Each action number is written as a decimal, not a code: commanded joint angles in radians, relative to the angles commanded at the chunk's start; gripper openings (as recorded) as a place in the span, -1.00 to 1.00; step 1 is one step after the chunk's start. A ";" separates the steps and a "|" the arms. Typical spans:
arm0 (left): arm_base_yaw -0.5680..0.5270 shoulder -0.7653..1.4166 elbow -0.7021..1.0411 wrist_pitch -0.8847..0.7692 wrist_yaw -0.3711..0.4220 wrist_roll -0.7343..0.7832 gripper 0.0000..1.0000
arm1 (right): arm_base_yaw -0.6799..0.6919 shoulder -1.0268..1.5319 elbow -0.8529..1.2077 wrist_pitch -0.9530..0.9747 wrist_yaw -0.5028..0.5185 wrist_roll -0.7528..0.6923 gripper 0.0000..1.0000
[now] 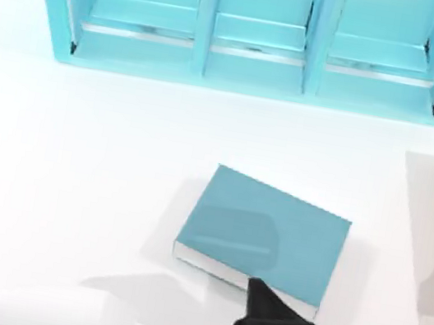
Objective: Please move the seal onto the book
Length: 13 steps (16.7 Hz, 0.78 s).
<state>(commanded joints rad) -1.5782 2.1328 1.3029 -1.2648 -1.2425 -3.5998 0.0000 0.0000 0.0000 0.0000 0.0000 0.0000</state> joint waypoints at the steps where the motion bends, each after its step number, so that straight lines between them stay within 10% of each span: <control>1: 0.019 -0.029 -0.032 0.010 0.016 0.038 1.00 | 0.000 0.000 0.000 0.000 0.000 0.000 1.00; 7: 0.228 -0.331 -0.301 0.130 0.224 0.461 1.00 | 0.000 0.000 0.000 0.000 0.000 0.000 1.00; 13: 0.538 -0.799 -0.627 0.357 0.583 1.249 1.00 | 0.000 0.000 0.000 0.000 0.000 0.000 1.00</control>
<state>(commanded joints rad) -1.0400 1.3334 0.6762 -0.9079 -0.6600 -2.3508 0.0000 0.0000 0.0000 0.0000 0.0000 0.0000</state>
